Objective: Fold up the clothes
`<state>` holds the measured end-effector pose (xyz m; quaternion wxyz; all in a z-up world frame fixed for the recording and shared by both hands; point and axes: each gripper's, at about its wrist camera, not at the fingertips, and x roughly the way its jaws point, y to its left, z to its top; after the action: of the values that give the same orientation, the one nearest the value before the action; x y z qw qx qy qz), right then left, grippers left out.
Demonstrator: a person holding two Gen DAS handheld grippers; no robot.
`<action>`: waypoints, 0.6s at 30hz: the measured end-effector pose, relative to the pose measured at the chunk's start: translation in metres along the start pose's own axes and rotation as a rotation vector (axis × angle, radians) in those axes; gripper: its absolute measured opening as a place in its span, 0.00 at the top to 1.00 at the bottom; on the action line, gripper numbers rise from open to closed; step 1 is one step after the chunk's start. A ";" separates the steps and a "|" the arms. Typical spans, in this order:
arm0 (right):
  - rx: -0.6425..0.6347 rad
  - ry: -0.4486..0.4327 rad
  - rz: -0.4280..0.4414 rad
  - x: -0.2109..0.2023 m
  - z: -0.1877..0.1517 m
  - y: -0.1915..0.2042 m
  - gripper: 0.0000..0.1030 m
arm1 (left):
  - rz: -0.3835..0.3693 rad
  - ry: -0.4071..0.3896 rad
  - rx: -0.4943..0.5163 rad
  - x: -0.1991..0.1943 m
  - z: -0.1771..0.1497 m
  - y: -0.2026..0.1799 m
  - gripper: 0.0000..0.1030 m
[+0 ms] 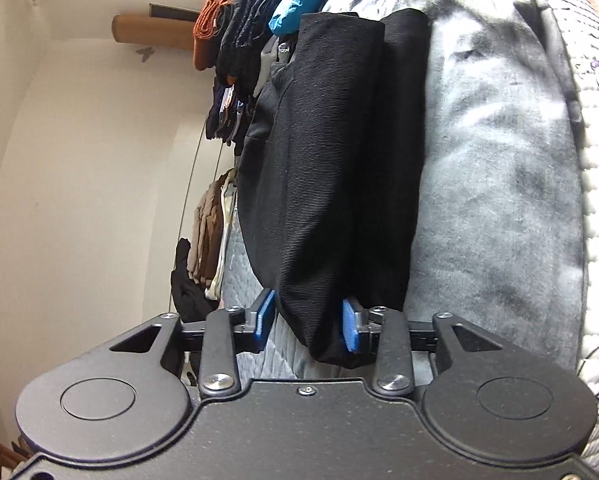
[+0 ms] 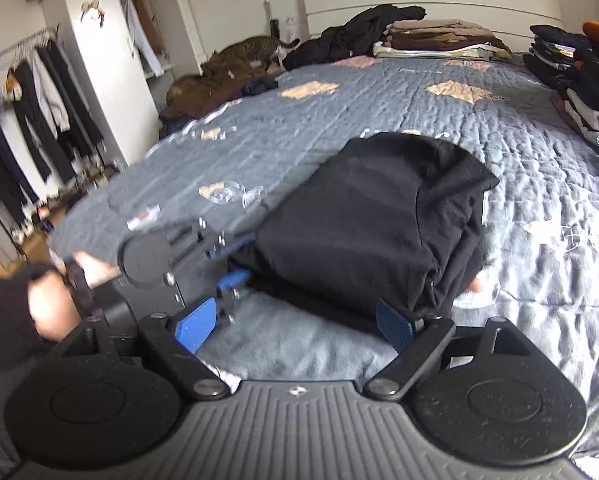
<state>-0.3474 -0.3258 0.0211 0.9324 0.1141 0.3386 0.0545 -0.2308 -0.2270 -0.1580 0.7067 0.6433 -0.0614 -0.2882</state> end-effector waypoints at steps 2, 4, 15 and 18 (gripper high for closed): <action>-0.014 0.015 0.025 0.002 0.010 -0.003 0.16 | 0.003 0.001 -0.004 -0.001 -0.001 0.002 0.55; -0.121 0.066 0.003 0.012 0.017 0.001 0.16 | 0.000 0.003 -0.014 -0.001 -0.002 0.005 0.52; -0.837 0.264 -0.138 0.057 0.008 0.007 0.16 | -0.027 0.024 -0.044 0.008 0.004 0.011 0.42; -0.992 0.280 -0.146 0.067 -0.001 0.010 0.18 | -0.031 0.023 -0.050 0.009 0.004 0.013 0.41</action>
<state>-0.2970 -0.3044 -0.0182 0.8215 -0.3738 0.4004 0.1581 -0.2208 -0.2348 -0.1482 0.7185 0.6297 -0.0359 -0.2931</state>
